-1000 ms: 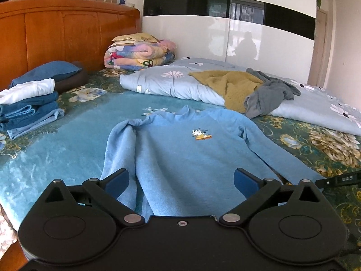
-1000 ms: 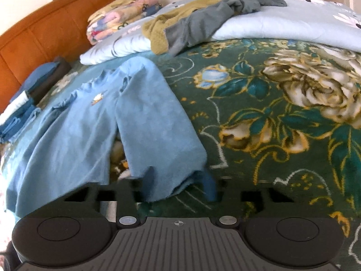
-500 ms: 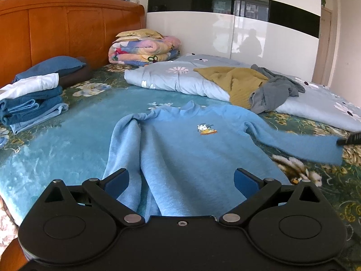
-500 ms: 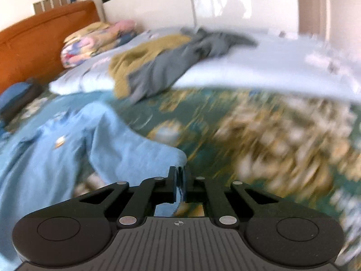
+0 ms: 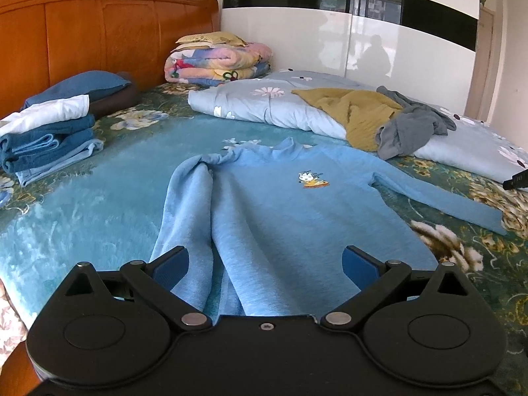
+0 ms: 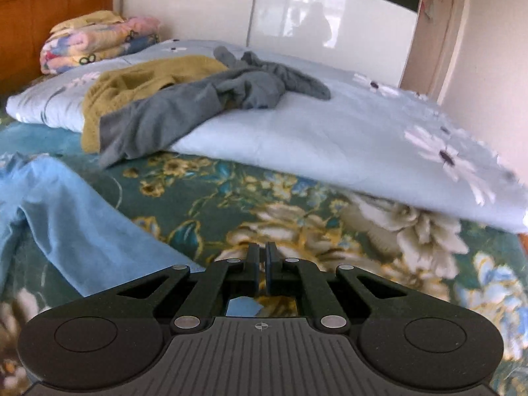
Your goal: Fold clothes
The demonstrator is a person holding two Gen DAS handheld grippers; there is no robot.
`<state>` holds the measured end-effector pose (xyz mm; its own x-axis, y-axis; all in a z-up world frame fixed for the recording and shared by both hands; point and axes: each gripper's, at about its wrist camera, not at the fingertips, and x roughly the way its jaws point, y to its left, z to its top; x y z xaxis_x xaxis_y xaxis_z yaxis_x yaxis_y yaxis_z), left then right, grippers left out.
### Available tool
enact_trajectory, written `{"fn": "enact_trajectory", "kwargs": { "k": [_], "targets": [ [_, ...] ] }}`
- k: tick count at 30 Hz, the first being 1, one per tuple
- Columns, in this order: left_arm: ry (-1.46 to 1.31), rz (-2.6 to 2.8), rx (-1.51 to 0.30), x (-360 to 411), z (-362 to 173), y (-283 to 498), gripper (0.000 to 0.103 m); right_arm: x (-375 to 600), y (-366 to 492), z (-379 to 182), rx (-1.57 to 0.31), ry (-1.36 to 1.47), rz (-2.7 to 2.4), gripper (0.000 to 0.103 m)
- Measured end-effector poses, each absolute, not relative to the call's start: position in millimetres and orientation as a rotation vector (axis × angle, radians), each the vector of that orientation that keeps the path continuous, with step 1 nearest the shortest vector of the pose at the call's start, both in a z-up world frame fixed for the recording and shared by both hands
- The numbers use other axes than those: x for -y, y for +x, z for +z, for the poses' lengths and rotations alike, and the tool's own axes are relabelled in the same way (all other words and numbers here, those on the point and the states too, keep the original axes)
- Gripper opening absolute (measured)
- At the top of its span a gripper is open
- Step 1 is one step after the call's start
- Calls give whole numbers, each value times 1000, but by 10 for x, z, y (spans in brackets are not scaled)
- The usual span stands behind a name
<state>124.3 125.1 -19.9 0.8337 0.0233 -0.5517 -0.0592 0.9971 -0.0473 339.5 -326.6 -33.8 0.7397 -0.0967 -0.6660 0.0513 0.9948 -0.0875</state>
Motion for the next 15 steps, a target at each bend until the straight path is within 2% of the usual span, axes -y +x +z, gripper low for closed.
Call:
{"fn": "enact_trajectory", "kwargs": {
  "k": [6,8,10,11,12,14,15],
  "targets": [
    [-73,66,-569,-1356,-166,1261,98,2969,3210,-49,-652,-53,39,4],
    [-85,82,-562,-1420,-159,1240,98,2830,3097,46,-629,-33,107,7],
    [-99,103,-559,-1502,-165,1210,98,2659,2970,73,-623,-22,178,18],
    [-105,114,-559,-1548,-169,1194,98,2552,2897,51,-629,-18,216,30],
    [-111,125,-559,-1595,-173,1175,98,2450,2821,14,-639,-18,254,34],
    [-123,148,-559,-1695,-183,1136,98,2242,2668,-85,-661,-24,322,36],
    [-130,161,-559,-1754,-190,1116,98,2153,2602,-133,-671,-24,340,41]
  ]
}}
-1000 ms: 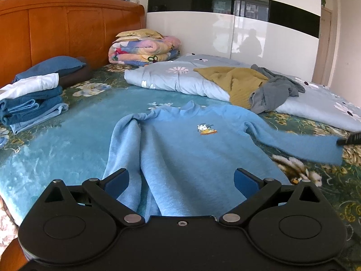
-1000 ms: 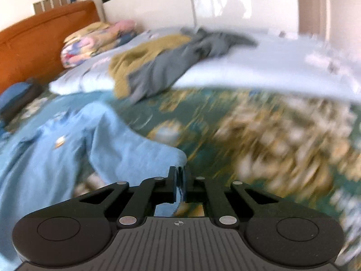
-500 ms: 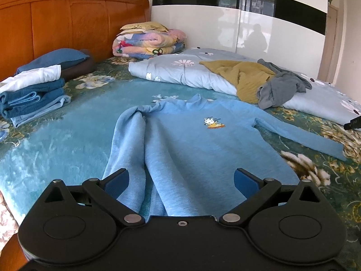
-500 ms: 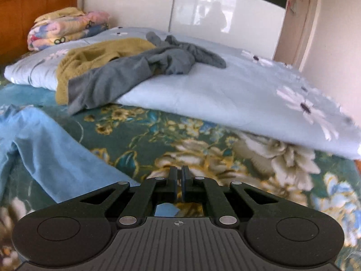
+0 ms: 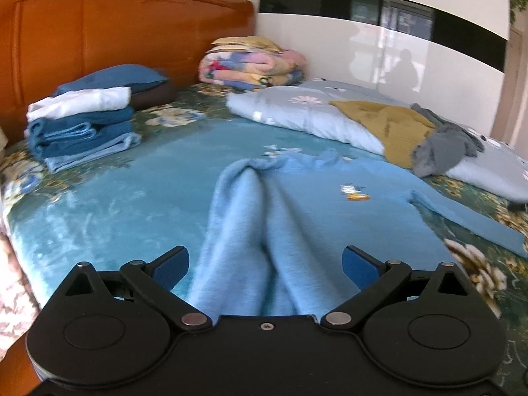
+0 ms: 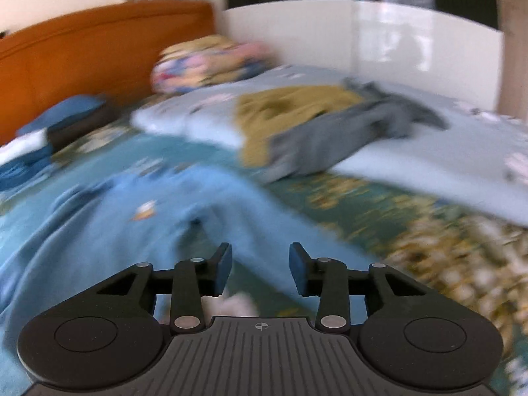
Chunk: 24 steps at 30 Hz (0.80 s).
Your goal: Fold clothes
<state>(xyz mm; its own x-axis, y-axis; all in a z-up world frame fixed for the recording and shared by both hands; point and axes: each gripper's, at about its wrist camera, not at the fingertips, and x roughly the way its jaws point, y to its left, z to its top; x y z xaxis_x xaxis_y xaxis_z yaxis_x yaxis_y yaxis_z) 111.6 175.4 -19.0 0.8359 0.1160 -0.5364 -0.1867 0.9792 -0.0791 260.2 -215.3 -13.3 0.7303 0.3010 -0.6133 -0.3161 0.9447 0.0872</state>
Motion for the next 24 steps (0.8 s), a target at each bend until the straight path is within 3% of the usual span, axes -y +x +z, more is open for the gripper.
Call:
{"fn": "enact_trajectory", "kwargs": {
  "k": [2,4,7,12,19,24],
  "targets": [
    [-146,187,-558,-1876,-204,1076,98,1995,2486,-220,-689,-11,363,50],
    [-167,210,-557,-2000,-228,1038,98,1885,2408,-273,-705,7,384,51],
    [-203,232,-562,-2174,-276,977,98,1763,2362,-310,-727,-13,402,67],
    [-291,287,-581,-2480,-356,956,96,1649,2344,-280,-724,-43,414,68],
    [-252,292,-678,-2576,-546,1213,75,1469,2345,-339,-749,-68,435,68],
    [-227,226,-719,-2440,-692,1347,67,1378,2342,-378,-765,-85,447,69]
  ]
}}
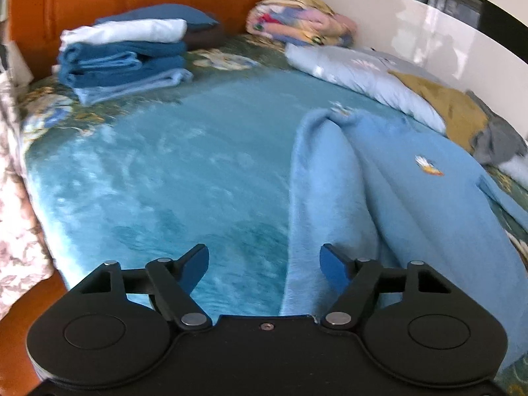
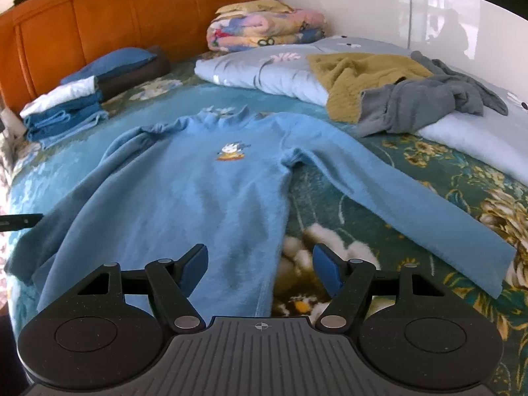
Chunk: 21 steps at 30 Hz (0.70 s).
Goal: Fold clothes
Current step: 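Grasp the side edge of the light-blue sweatshirt with the left gripper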
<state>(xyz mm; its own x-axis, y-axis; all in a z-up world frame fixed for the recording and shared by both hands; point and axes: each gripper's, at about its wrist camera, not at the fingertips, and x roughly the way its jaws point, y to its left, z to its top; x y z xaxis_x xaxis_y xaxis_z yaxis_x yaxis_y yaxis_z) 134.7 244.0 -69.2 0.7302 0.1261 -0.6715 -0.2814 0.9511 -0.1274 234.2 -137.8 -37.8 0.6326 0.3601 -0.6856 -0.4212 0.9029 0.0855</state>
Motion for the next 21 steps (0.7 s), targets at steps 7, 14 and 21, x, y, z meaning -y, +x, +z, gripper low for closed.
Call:
{"fn": "enact_trajectory", "kwargs": {
  "k": [7,14,21],
  "targets": [
    [-206,128,-761,-2231,-808,1433,42,1312,2363,-416,-778,-94,453,69],
    [-219,77,-766,-2150,-788,1429,11,1273,2378,-478,-794,-91,464,71],
    [-208,122,-706,-2176,-676,1368,3,1272,2380,-505,-800,-82,467,72]
  ]
}}
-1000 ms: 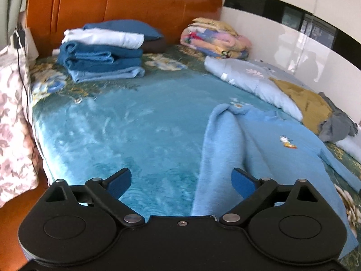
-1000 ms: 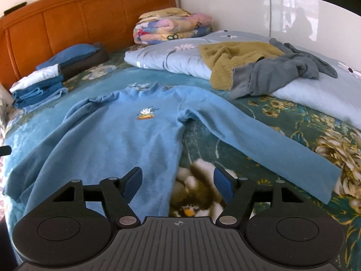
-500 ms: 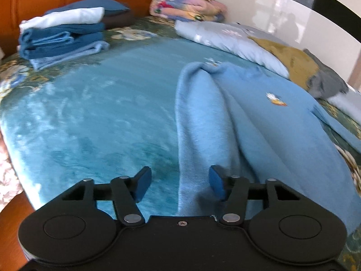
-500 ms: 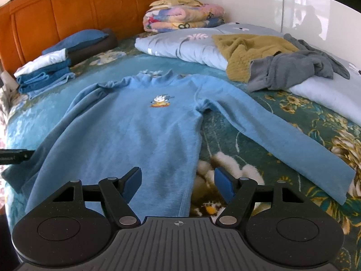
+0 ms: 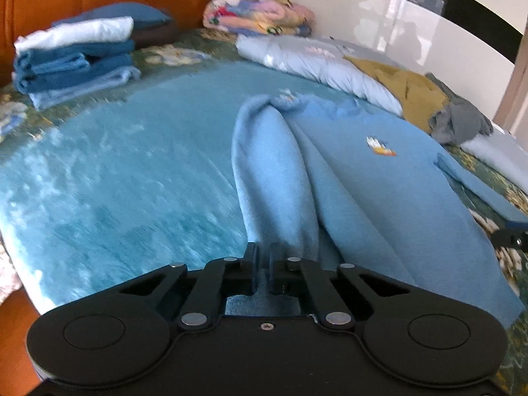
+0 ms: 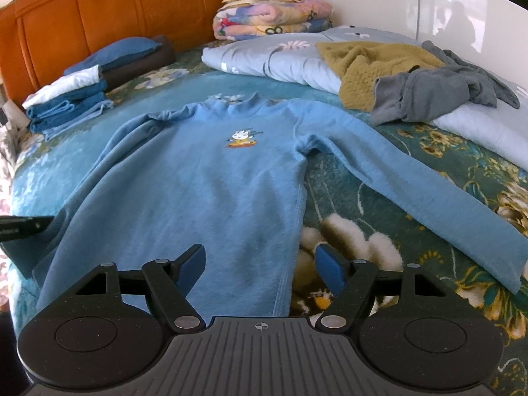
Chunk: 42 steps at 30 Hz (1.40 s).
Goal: Fold clothes
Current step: 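Grasp the side edge of the light-blue sweatshirt with the left gripper, then fold the gripped side and sleeve across the body with the left gripper, then release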
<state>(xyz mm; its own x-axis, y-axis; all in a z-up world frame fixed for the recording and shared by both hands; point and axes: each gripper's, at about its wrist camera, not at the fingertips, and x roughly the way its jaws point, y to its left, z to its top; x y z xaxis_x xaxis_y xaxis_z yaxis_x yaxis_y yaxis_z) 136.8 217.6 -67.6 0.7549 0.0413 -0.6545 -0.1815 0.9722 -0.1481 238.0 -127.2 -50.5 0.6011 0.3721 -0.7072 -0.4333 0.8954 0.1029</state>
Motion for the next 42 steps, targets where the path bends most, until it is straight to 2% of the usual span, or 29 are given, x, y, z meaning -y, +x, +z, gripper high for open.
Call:
{"fn": "enact_trajectory", "kwargs": {
  "k": [12,19,28,30,32,35,42],
  "targets": [
    [-118,345,-647,-2893,-423,1484,3,1324,2414,-576,-817,-62,456,72],
    [-61,361,-607,-2962,-264,1538,3,1329,2453,-619,-832,-62,445,72],
    [-104,289,-691,-2979,-545,1465,6,1285,2503,-690,-855,-68,455,72],
    [-98,255,-697,-2950,-524,1469,15,1274,2506,-696,-857,-71,458,72],
    [-65,216,-682,-2894,-424,1492,39,1265,2513,-698,-858,-71,458,73],
    [-10,162,-664,-2808,-277,1600,56,1255,2530,-713,-861,-71,455,73],
    [23,122,-765,-2885,-535,2275,56,1190,2558,-777,-879,-75,459,73]
  ]
}}
